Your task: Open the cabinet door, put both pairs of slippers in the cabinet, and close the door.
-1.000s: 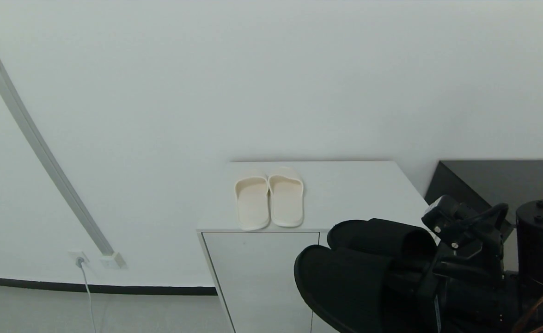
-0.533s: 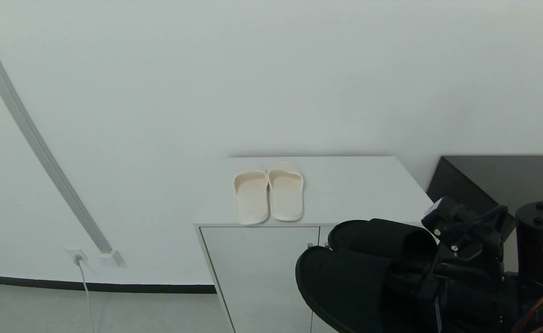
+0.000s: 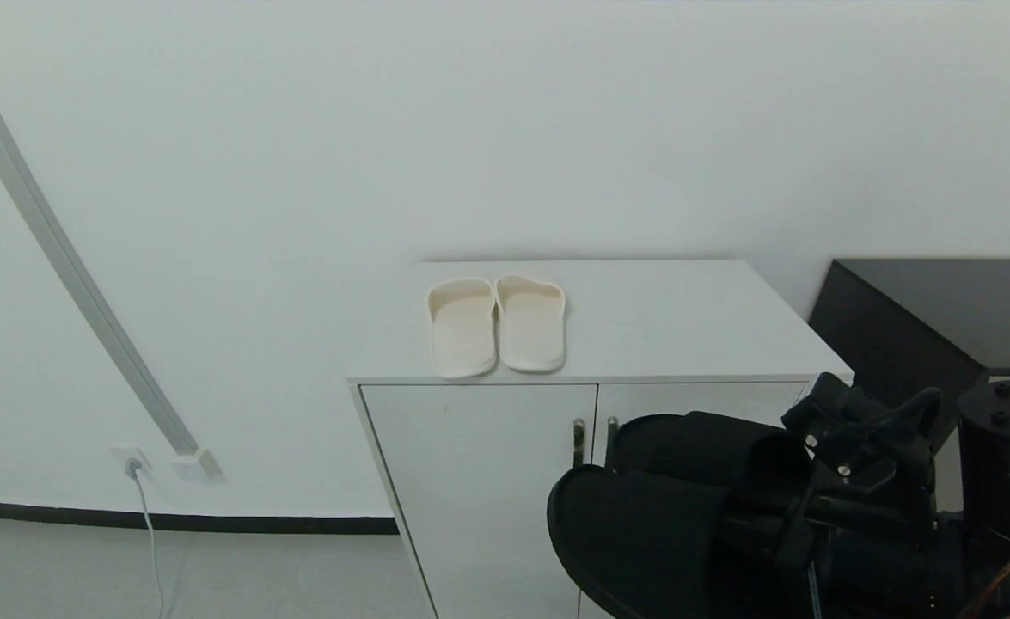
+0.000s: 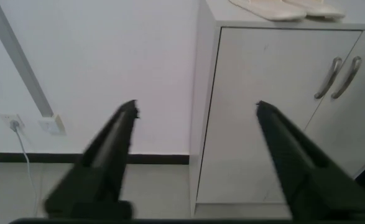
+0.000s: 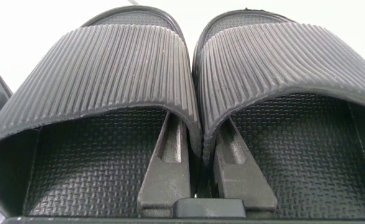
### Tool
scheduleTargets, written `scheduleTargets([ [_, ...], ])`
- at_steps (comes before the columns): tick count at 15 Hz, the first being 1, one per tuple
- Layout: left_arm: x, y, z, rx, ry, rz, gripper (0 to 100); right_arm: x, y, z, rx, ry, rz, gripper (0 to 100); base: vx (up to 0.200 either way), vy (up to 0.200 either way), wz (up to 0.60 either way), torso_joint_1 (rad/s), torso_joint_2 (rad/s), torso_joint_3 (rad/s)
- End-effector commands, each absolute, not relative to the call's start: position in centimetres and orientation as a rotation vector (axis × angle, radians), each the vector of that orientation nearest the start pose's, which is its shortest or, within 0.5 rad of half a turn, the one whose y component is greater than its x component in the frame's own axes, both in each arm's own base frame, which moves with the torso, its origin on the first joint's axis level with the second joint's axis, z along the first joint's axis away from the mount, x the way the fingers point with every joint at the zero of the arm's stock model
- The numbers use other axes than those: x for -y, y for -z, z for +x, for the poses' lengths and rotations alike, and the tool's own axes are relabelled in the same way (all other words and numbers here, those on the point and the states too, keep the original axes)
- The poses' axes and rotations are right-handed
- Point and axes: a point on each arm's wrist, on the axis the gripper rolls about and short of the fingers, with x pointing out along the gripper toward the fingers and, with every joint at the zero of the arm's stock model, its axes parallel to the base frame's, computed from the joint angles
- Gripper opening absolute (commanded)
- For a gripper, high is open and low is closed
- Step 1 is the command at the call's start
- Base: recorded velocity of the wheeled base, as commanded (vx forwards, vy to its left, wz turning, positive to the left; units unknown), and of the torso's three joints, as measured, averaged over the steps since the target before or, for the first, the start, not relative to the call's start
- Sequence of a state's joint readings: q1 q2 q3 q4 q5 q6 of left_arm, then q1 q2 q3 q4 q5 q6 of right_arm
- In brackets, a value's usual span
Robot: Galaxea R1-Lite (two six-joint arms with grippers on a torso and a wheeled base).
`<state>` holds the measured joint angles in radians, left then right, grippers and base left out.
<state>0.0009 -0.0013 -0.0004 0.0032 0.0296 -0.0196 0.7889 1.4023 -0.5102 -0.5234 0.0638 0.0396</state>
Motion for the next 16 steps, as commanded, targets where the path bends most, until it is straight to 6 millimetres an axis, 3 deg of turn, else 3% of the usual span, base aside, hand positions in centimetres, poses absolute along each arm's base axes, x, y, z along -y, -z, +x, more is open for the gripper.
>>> scheduleTargets([
  [1,-0.1,-7.5,-2.3,-0.003,-0.031,-0.020,100,-15.3,-16.9,15.0,-0.377,-0.838,-0.100,0,0.000,0.000,0.00,-0.222,0.56,0.330],
  [16,-0.1,-7.5,-2.3,-0.003,-0.034,-0.015,100,-16.7,-14.5,15.4,-0.447,-0.862,-0.156,0,0.000,0.000,0.00,-0.179,0.50,0.322],
])
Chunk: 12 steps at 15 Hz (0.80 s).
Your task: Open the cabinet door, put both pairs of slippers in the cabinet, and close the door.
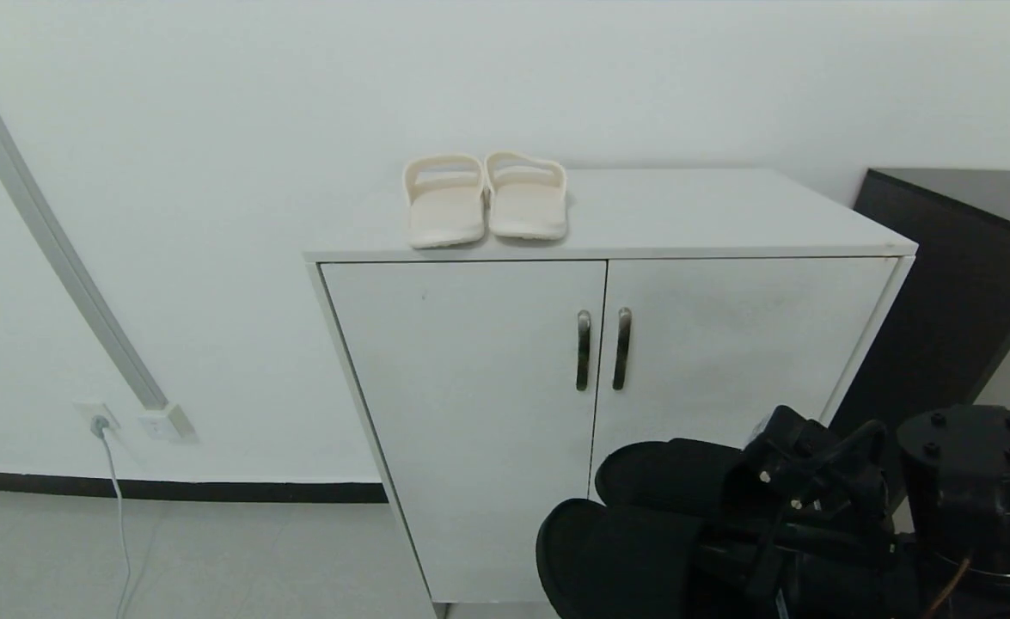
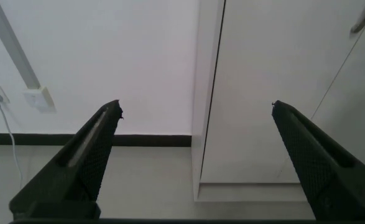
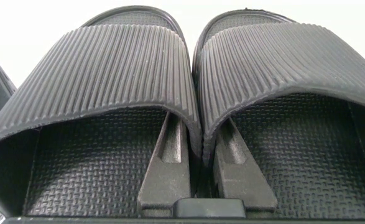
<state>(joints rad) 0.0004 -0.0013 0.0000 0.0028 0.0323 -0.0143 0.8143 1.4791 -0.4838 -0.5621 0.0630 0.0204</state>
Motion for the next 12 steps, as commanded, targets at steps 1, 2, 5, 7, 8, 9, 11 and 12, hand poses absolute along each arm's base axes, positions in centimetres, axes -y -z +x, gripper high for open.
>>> scheduleTargets([
  [1,-0.07,-7.52,-2.28,-0.003,-0.035,-0.014,100,-16.59,-14.33,15.22,-0.445,-0.862,-0.157,0,0.000,0.000,0.00,-0.115,0.46,0.349],
  [2,-0.07,-7.52,-2.28,-0.003,-0.035,-0.014,100,-16.46,-14.28,15.10,-0.442,-0.862,-0.156,0,0.000,0.000,0.00,-0.115,0.46,0.344],
  [5,-0.07,-7.52,-2.28,-0.003,-0.032,-0.005,100,-16.43,-14.10,15.02,-0.447,-0.865,-0.157,0,0.000,0.000,0.00,-0.092,0.45,0.369],
  [7,-0.06,-7.50,-2.28,-0.005,-0.029,0.020,100,-16.34,-13.91,14.94,-0.454,-0.865,-0.160,0,0.000,0.000,0.00,-0.036,0.44,0.383],
  [8,-0.05,-7.50,-2.28,-0.005,-0.026,0.022,100,-16.34,-13.91,14.94,-0.455,-0.867,-0.160,0,0.000,0.000,0.00,-0.041,0.44,0.413],
  [9,-0.03,-7.50,-2.28,-0.005,-0.017,0.022,100,-16.34,-13.84,14.93,-0.457,-0.867,-0.161,0,0.000,0.000,0.00,-0.017,0.43,0.413],
  [11,-0.03,-7.50,-2.28,-0.005,-0.018,0.022,100,-16.39,-13.84,14.93,-0.455,-0.869,-0.162,0,0.000,0.000,0.00,0.004,0.09,0.087],
  [12,-0.03,-7.50,-2.28,-0.005,-0.018,0.020,100,-16.34,-13.77,14.89,-0.452,-0.869,-0.161,0,0.000,0.000,0.00,0.000,0.00,0.000],
])
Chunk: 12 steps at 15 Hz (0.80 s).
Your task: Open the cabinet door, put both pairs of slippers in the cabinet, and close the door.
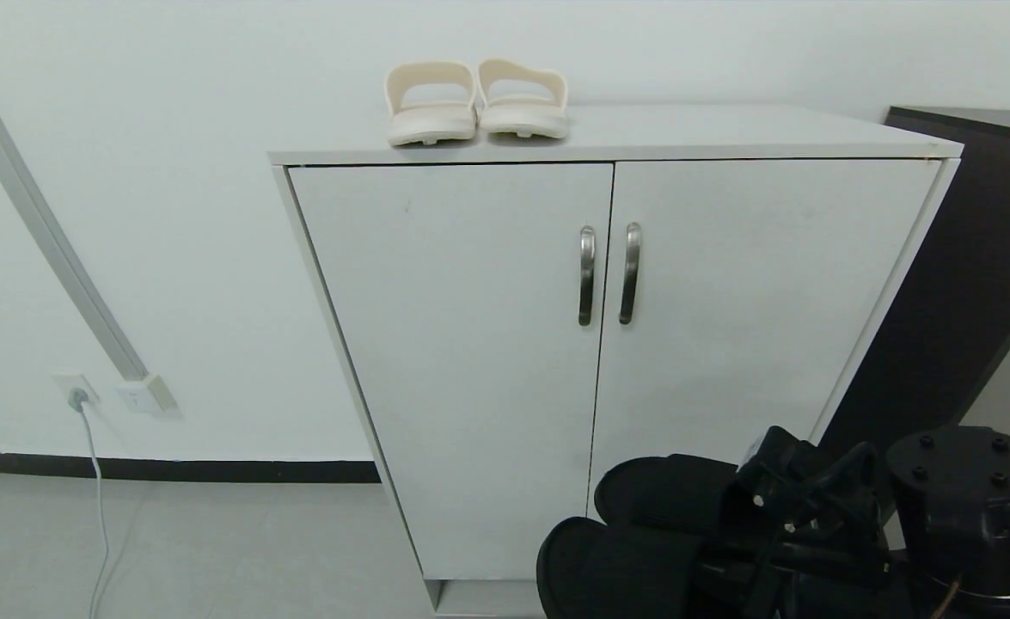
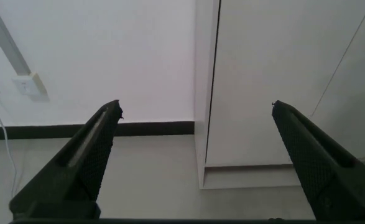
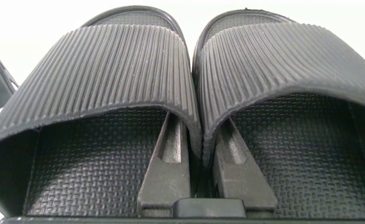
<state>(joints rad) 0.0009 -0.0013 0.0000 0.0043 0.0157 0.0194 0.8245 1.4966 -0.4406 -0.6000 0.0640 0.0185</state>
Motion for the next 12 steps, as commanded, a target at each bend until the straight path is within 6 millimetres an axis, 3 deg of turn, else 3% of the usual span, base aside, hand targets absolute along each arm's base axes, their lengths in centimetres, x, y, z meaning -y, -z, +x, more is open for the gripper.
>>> scheduleTargets([
  [1,0.0,-7.5,-2.3,-0.005,-0.018,0.012,100,-16.3,-13.7,14.9,-0.445,-0.870,-0.158,0,0.000,0.000,0.00,-0.002,0.02,0.051],
  [4,0.0,-7.8,-2.3,0.018,-0.019,0.081,100,-16.4,-13.8,14.8,-0.429,-0.874,-0.155,0,0.000,0.000,0.00,0.002,0.09,0.080],
  [5,0.0,-9.4,-2.7,0.063,-0.007,0.092,100,-16.4,-13.8,14.7,-0.427,-0.876,-0.164,0,0.000,0.000,0.00,0.000,0.00,0.000],
  [6,0.0,-12.6,-2.7,0.065,0.009,0.058,100,-16.4,-13.7,14.7,-0.426,-0.877,-0.170,0,0.000,0.000,0.00,0.000,0.00,0.000],
  [7,0.1,-14.0,-1.9,0.029,0.047,0.059,100,-16.4,-13.7,14.7,-0.426,-0.879,-0.170,0,0.000,0.000,0.00,0.000,0.00,0.000],
  [12,0.9,-18.4,2.6,-0.104,0.419,0.035,100,-16.6,-13.2,14.7,-0.449,-0.886,-0.178,0,0.000,0.000,0.00,0.000,0.00,0.000],
])
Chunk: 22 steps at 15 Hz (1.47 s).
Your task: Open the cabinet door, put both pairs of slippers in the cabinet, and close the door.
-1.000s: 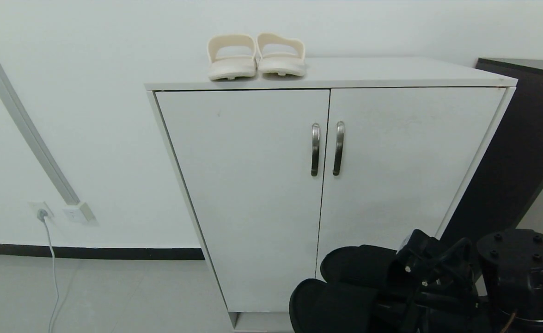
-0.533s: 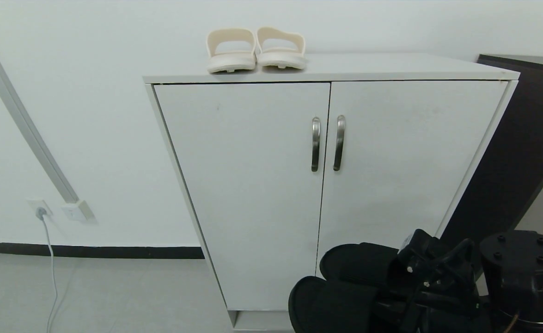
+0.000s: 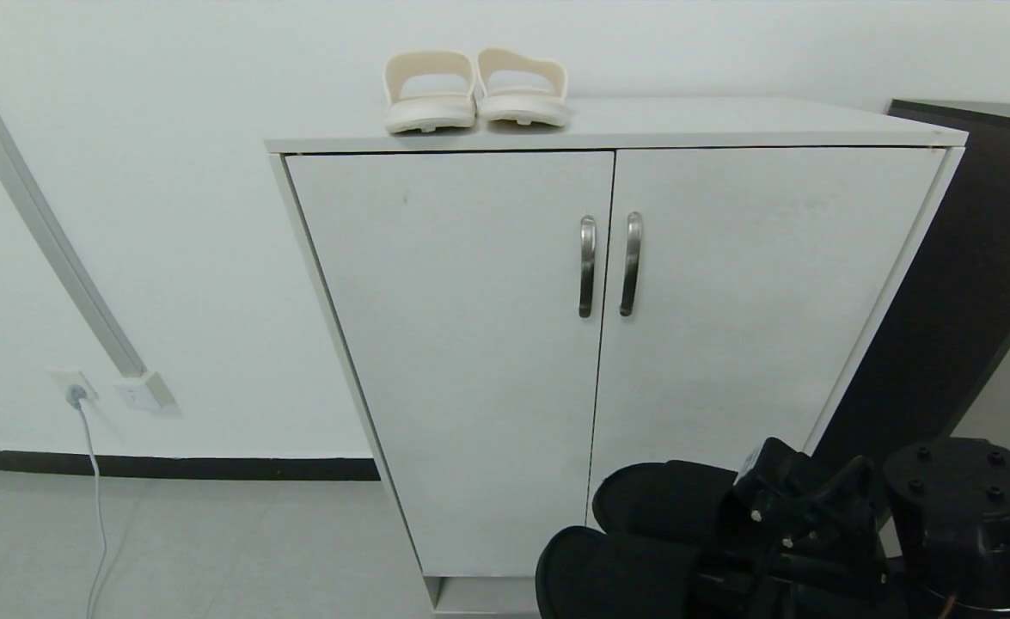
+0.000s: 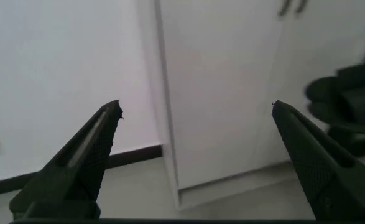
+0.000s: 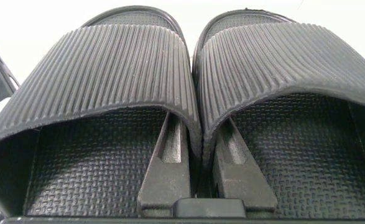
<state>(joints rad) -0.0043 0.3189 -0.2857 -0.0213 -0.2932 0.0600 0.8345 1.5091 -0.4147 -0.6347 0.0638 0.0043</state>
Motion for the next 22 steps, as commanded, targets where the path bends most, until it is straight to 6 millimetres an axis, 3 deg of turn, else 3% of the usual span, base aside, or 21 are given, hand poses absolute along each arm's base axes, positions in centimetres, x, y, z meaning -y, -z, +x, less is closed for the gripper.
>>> scheduleTargets([
  [1,1.0,-19.0,4.1,-0.096,0.469,0.029,100,-16.6,-13.1,14.6,-0.450,-0.891,-0.180,0,0.000,0.000,0.00,0.000,0.00,0.000],
  [5,2.5,-20.3,9.4,-0.078,0.656,0.024,100,-16.7,-13.2,14.6,-0.448,-0.893,-0.180,0,0.000,0.000,0.00,0.000,0.00,0.000],
  [7,4.8,-20.4,11.2,-0.098,0.816,0.022,100,-16.9,-12.7,14.7,-0.467,-0.893,-0.188,0,0.000,0.000,0.00,0.000,0.00,0.000],
  [10,8.0,-21.1,14.2,-0.102,0.844,0.028,100,-17.1,-12.3,14.8,-0.467,-0.896,-0.189,0,0.000,0.000,0.00,0.000,0.00,0.000],
  [18,21.1,-25.1,22.3,-0.029,0.940,-0.010,100,-17.7,-11.0,15.1,-0.462,-0.890,-0.192,0,0.000,0.000,0.00,0.000,0.00,0.000],
  [22,23.6,-26.2,24.6,-0.098,1.100,-0.078,100,-17.7,-10.9,15.1,-0.458,-0.860,-0.201,0,0.000,0.000,0.00,0.000,0.00,0.000],
])
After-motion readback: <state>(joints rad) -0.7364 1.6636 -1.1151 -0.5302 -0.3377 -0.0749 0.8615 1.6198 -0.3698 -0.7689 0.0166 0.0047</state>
